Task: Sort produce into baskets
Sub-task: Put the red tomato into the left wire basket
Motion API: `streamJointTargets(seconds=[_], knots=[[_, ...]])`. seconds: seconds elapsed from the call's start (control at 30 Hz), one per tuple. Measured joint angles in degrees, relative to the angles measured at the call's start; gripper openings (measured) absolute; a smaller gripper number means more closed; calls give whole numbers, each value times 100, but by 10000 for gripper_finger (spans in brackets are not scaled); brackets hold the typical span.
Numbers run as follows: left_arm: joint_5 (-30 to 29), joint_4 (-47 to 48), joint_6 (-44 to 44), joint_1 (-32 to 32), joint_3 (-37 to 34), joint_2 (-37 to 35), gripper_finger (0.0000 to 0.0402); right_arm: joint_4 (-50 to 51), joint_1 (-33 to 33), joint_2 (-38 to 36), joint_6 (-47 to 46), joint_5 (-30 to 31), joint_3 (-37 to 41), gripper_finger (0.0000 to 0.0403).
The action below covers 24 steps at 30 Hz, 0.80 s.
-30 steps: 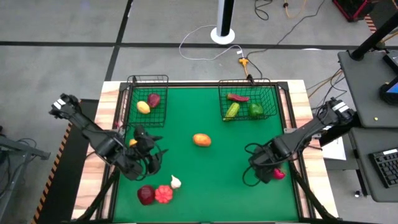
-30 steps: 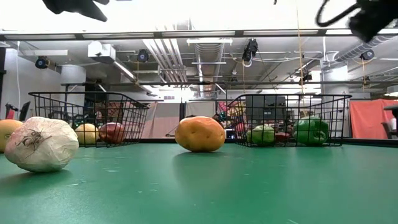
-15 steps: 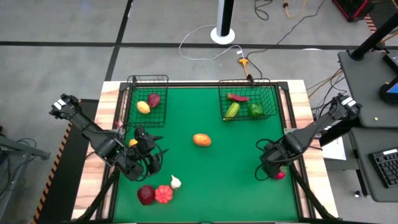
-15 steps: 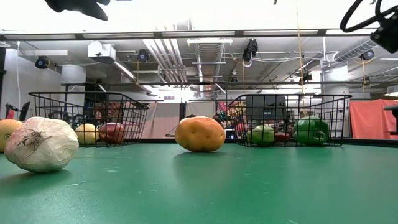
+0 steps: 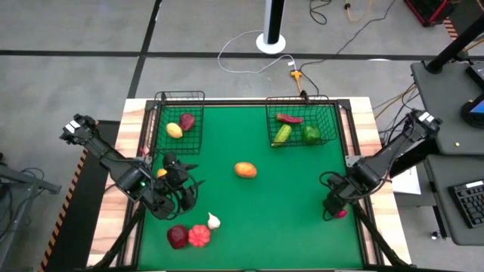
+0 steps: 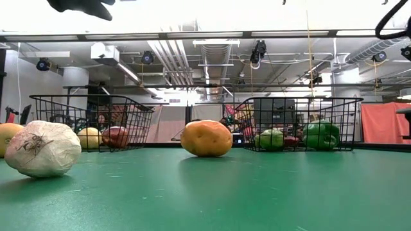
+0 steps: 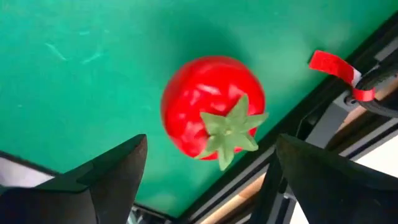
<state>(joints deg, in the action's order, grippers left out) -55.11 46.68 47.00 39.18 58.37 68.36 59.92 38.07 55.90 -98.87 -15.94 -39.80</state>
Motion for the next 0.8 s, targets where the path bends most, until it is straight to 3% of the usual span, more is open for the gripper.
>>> streamJointTargets(seconds=[0.43,0.8], knots=[[-4,-1,0,0,-35,2,246,-759,242,-28,-363,440,562,350],[-4,-39,0,0,-37,2,246,-1169,242,129,-328,411,872,350]])
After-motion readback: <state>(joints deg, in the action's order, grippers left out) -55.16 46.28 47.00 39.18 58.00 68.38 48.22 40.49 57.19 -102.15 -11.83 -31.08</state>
